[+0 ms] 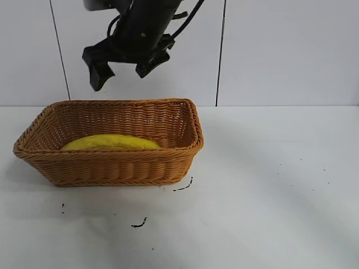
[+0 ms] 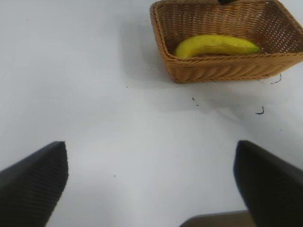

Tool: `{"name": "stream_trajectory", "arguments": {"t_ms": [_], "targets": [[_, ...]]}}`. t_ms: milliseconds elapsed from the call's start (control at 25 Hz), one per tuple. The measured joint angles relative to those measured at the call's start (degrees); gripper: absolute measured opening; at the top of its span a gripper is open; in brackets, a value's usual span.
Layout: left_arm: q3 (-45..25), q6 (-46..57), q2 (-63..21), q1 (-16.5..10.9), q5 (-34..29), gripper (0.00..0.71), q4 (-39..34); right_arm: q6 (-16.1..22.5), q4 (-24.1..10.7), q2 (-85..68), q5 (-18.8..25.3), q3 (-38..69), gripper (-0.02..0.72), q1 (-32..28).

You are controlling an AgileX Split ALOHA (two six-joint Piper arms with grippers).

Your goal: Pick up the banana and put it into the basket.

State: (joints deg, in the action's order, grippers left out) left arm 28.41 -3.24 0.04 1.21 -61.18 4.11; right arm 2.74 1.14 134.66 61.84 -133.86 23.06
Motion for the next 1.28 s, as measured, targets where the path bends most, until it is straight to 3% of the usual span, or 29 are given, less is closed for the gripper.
{"name": "stream_trajectory", "arguments": {"t_ms": [320, 560, 880, 1040, 1280], "targets": [[0.00, 0.00, 0.00, 0.00, 0.00, 0.690, 0.00, -1.16, -4.75, 0.00, 7.22, 0.00, 0.692, -12.23], [0.00, 0.00, 0.00, 0.00, 0.00, 0.690, 0.00, -1.42, -3.98, 0.00, 7.92, 0.00, 0.692, -19.13], [0.00, 0.00, 0.00, 0.00, 0.00, 0.690, 0.00, -1.83, -2.02, -1.27, 7.85, 1.64, 0.692, -20.75], [0.00, 0.00, 0.00, 0.00, 0.00, 0.690, 0.00, -1.83, -0.13, -8.04, 7.85, 11.53, 0.692, -20.57], [0.00, 0.00, 0.00, 0.00, 0.00, 0.690, 0.06, -1.93, 0.00, -24.55, 7.72, 35.57, 0.692, -20.51]]}}
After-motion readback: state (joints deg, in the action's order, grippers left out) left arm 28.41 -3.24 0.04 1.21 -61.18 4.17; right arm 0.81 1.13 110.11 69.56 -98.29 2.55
